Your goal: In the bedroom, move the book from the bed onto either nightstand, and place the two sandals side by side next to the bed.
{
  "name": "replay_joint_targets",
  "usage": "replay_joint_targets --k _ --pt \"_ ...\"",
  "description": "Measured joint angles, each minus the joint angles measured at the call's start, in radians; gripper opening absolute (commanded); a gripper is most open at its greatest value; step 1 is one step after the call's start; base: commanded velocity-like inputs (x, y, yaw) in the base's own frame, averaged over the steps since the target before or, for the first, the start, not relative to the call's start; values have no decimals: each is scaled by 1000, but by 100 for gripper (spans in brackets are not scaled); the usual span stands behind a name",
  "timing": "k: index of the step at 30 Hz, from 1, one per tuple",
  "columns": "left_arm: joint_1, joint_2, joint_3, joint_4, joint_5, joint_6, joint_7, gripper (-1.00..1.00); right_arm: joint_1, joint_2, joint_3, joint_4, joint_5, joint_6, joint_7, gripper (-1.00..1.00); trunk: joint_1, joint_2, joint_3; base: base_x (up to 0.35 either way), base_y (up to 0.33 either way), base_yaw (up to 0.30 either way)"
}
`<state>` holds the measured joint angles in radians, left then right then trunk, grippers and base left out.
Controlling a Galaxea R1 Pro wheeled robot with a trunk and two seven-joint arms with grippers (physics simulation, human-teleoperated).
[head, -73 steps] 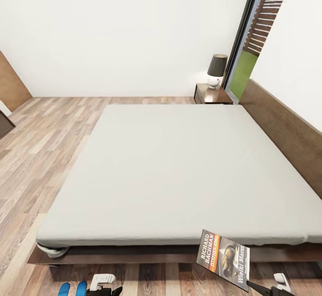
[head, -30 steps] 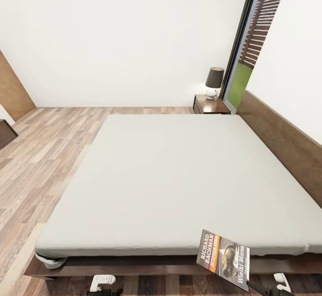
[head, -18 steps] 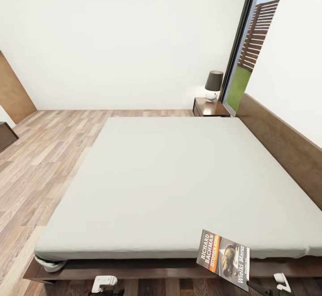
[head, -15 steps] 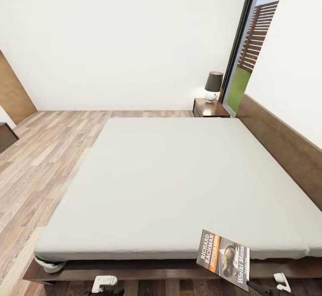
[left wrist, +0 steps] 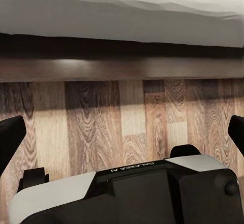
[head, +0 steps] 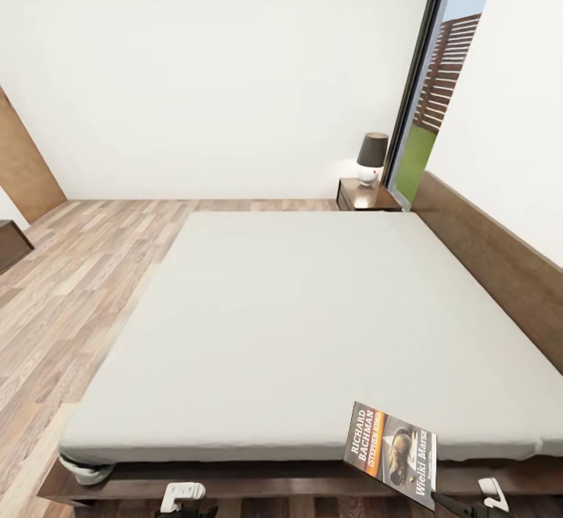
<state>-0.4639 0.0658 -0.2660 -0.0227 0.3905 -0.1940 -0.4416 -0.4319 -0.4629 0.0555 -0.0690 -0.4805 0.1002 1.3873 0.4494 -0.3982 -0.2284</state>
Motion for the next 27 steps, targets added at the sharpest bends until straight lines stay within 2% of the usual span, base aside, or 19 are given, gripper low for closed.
replay_joint_targets --k 27 --pt "0 0 0 0 0 0 0 100 0 0 0 0 0 0 0 -100 0 0 44 0 0 0"
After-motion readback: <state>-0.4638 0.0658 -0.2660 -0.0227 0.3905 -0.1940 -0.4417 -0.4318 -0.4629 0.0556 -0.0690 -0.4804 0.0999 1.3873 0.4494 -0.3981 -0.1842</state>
